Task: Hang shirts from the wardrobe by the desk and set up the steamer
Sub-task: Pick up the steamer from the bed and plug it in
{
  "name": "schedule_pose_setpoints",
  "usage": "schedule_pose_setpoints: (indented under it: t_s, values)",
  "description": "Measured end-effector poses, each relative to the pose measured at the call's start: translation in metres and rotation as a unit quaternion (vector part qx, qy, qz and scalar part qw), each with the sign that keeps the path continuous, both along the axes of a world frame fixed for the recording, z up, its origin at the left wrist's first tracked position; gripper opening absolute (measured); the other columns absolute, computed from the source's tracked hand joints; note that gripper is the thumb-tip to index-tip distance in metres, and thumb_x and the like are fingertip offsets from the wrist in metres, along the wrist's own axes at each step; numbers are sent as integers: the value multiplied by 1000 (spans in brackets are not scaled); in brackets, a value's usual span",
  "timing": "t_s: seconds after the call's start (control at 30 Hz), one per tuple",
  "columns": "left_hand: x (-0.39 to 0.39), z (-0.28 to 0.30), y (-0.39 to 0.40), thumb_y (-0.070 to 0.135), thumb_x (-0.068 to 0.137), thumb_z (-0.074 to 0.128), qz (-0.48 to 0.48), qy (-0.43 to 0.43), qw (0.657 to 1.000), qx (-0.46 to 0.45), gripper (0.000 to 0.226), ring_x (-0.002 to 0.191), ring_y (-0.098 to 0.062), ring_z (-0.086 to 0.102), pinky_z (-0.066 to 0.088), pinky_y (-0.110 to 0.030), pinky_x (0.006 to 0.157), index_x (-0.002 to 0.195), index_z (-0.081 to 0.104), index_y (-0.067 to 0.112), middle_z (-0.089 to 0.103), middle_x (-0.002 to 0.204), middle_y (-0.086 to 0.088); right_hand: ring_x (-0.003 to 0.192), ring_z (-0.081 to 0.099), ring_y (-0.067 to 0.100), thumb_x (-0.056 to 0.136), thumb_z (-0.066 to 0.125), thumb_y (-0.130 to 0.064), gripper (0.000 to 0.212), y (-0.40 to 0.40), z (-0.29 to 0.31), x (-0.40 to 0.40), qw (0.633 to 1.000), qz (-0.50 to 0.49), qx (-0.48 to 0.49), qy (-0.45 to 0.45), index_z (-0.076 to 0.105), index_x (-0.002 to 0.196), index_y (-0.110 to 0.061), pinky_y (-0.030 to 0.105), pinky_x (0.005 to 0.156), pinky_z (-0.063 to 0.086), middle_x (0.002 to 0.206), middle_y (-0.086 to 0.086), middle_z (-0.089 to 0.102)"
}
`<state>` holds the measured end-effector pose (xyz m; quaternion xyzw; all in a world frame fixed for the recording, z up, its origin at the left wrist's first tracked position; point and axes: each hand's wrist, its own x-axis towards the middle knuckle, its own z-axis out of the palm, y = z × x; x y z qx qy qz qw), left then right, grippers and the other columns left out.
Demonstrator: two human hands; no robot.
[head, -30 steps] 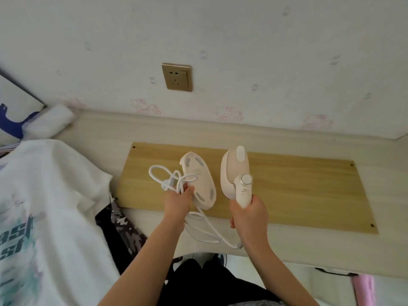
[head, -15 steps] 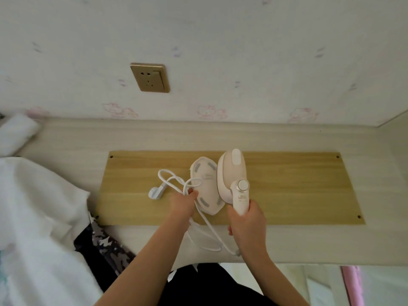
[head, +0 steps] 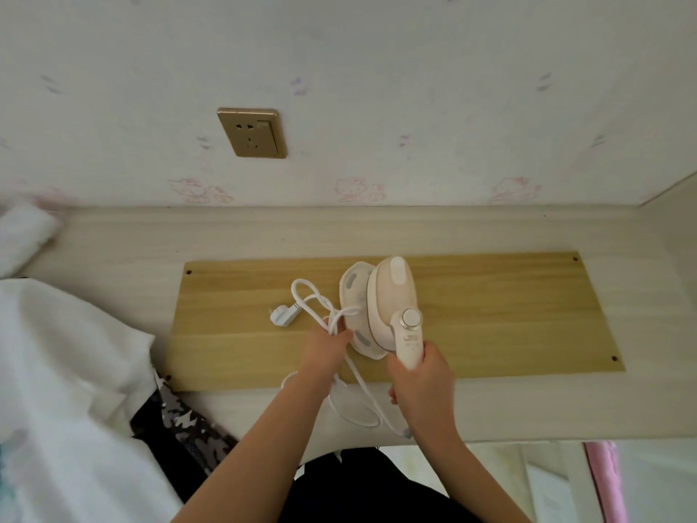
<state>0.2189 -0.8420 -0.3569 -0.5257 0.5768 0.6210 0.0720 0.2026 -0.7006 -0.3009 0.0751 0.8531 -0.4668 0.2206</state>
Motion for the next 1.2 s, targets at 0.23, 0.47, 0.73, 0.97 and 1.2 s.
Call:
schedule_pose_setpoints:
  t_s: [0.23,0.47,0.73,0.97,1.2]
  values:
    - [14,9,-2,18,90,60,45,34,998,4,12,60,-14,46,39,-28,59,97,70,20,54,68,2,45,61,16,77,63,-18,10,1,-4,3,1000,16,11,6,54,81,-16,35,47,53,61,4,62]
    - [47,29,-40,18,93,59,77,108,991,22,12,43,-11,33,32,-25,46,90,70,13,73,84,-2,51,63,22,77,63,-18,10,-9,-8,-1,999,51,11,10,54,80,-16,29,43,50,67,4,62]
    - [72,40,-59,17,95,56,97,130,987,11,17,43,-13,29,27,-28,47,81,62,9,49,63,-1,57,65,27,74,63,-20,12,-16,-17,0,998,56,33,4,54,79,-15,38,48,53,70,5,62]
    - [79,49,-60,17,95,57,97,148,984,10,20,45,-14,29,27,-31,50,76,61,13,49,63,-1,61,65,28,73,62,-21,13,-20,-22,-1,996,73,51,12,53,80,-15,35,47,52,71,7,63]
    - [77,56,-65,21,96,55,99,158,982,-31,27,43,-12,29,29,-27,46,72,56,10,45,58,0,57,62,25,76,62,-19,17,-30,-20,-1,997,71,34,-19,51,88,-12,23,37,43,79,11,62]
